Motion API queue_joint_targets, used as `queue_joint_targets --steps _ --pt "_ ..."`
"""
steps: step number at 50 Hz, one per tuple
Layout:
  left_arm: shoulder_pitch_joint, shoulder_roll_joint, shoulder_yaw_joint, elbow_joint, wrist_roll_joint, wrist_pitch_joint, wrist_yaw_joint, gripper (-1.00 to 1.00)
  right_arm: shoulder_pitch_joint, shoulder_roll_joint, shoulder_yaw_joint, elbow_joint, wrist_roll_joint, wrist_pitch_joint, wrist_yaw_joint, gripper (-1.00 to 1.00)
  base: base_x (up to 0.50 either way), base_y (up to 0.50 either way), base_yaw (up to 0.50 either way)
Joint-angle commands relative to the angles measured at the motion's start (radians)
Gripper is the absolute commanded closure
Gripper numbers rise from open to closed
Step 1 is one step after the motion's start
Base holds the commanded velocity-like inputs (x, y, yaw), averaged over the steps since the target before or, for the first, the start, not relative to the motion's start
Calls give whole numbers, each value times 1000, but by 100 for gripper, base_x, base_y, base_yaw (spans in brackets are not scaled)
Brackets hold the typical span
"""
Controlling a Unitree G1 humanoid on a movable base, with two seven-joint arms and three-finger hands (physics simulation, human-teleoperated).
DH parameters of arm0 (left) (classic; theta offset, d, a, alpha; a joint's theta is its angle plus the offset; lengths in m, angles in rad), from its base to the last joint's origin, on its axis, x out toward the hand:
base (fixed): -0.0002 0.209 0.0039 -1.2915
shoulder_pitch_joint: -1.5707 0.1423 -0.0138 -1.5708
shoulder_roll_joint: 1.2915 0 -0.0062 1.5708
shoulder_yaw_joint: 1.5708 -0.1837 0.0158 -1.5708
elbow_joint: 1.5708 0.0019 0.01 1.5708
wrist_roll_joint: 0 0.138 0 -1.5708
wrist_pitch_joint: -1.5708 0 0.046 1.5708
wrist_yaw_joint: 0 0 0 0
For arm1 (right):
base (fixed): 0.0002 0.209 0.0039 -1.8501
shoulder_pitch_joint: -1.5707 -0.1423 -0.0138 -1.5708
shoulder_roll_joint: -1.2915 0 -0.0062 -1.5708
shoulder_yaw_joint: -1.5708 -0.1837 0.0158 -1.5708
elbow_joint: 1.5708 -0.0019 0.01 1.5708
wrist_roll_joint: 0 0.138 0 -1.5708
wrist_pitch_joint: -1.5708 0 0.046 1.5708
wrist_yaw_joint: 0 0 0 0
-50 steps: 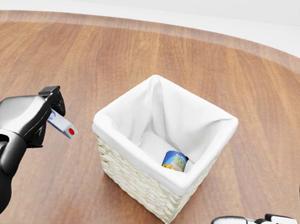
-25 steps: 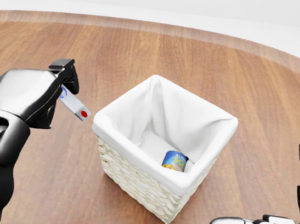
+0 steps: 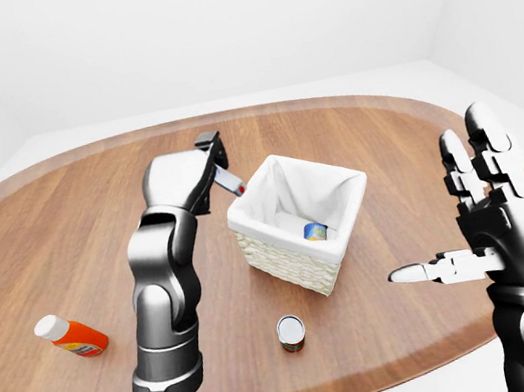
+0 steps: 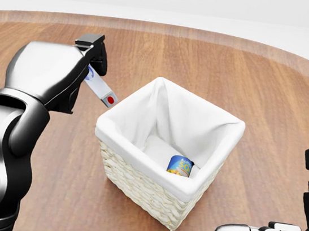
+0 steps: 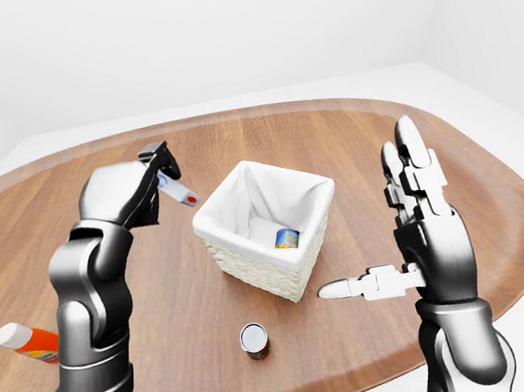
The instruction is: Pick up the alphabet soup and the cream cheese box, and put them in the basket.
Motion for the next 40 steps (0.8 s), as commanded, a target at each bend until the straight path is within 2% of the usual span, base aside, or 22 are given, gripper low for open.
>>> queue_joint_targets --steps 1,7,18,28,40 --pt "-35 -45 -28 -34 -67 0 -16 100 1 1 0 4 -2 0 1 -100 0 0 0" --pt "-57 -72 -45 -12 -68 0 -14 100 1 1 -2 1 1 0 1 -100 0 0 0" --pt "-104 -70 -49 107 -93 0 49 100 0 0 -4 3 2 0 0 -100 0 0 0" --pt "-184 -77 -55 229 -134 0 93 100 -3 0 -12 -3 8 0 0 -100 0 0 0" --pt "-217 -114 -85 343 -156 0 148 100 -8 -3 -21 5 16 0 0 -100 0 0 0"
